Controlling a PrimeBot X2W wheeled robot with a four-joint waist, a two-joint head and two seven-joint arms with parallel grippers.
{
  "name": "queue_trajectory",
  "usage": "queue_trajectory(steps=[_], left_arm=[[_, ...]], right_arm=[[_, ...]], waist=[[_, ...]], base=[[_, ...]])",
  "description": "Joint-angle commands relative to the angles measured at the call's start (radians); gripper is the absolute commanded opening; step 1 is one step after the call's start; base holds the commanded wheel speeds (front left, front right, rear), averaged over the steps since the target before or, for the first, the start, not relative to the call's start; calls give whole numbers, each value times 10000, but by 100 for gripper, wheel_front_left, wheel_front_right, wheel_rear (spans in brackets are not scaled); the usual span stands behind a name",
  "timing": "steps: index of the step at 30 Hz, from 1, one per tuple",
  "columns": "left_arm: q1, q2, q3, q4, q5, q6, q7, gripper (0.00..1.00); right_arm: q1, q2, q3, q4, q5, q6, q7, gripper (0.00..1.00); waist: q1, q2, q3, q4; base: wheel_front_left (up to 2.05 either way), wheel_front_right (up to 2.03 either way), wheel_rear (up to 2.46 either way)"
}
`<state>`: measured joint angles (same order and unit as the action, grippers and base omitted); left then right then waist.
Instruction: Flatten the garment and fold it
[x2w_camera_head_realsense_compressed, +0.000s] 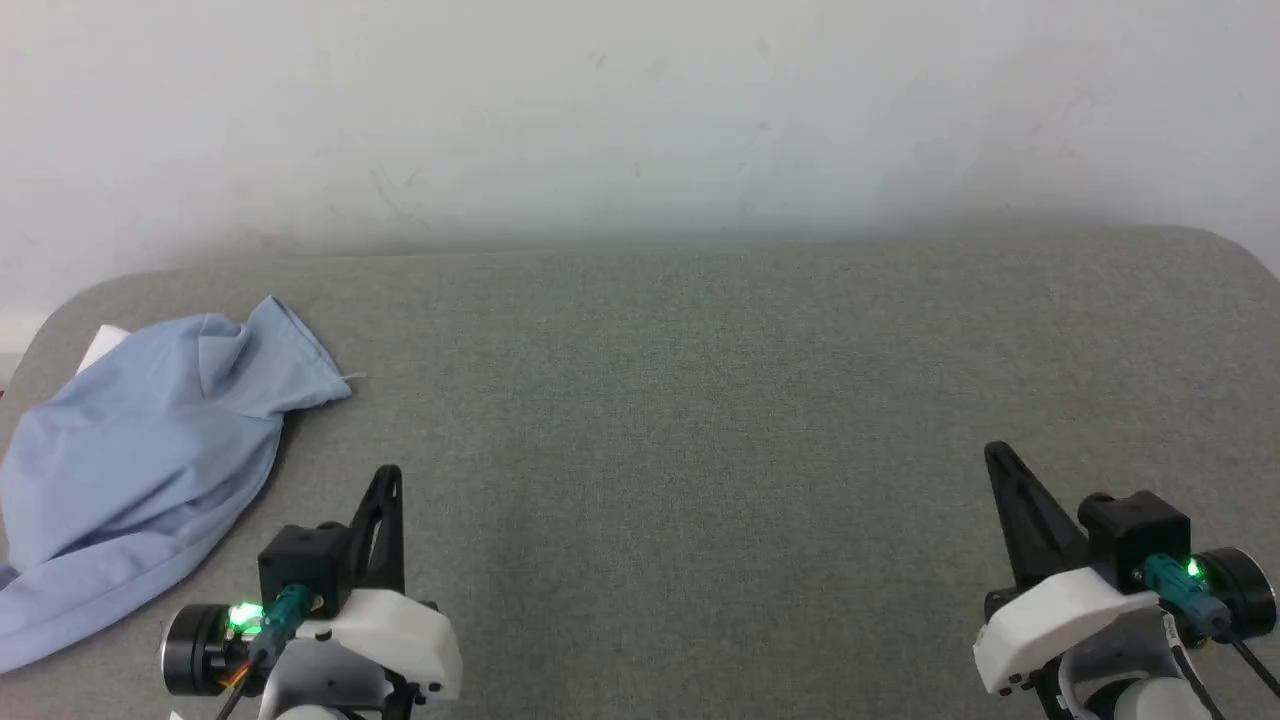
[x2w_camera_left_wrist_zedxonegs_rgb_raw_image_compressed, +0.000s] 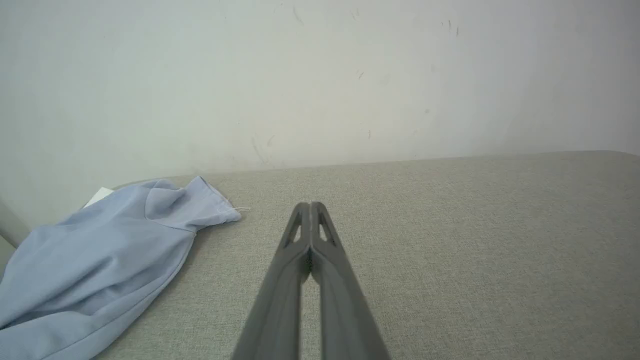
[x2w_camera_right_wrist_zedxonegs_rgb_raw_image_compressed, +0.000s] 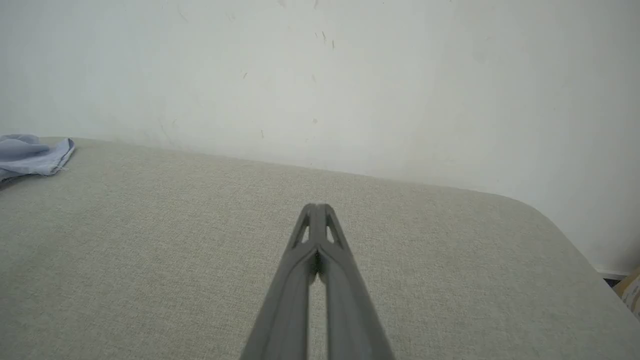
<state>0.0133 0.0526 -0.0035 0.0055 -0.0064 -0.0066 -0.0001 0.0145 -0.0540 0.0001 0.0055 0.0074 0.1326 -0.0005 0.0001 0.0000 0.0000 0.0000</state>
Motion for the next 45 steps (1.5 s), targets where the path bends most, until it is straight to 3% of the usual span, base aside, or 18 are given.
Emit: queue_trajectory(steps=[1,29,30,45], left_arm=[[-133,-24,35,-55,64,66,1,0],[2,0,-10,7,-7,-2,-5,0],[3,2,-15,14,-8,-1,-6,100],[-23,-3,-185,160,-208,58,-285,100]], right_arm=[[-145,38,-1,-55,-74,-19,5,0],[8,-4,-1,10,9,0,-5,0],[13,-6,-1,17,10,0,-6,100],[-12,-3,-105,134,184,-2,-285,100]], waist=[[-1,0,0,0],[-1,0,0,0],[-1,0,1,0],[-1,0,23,-1]], base=[[0,0,0],[0,0,0],[0,0,0],[0,0,0]])
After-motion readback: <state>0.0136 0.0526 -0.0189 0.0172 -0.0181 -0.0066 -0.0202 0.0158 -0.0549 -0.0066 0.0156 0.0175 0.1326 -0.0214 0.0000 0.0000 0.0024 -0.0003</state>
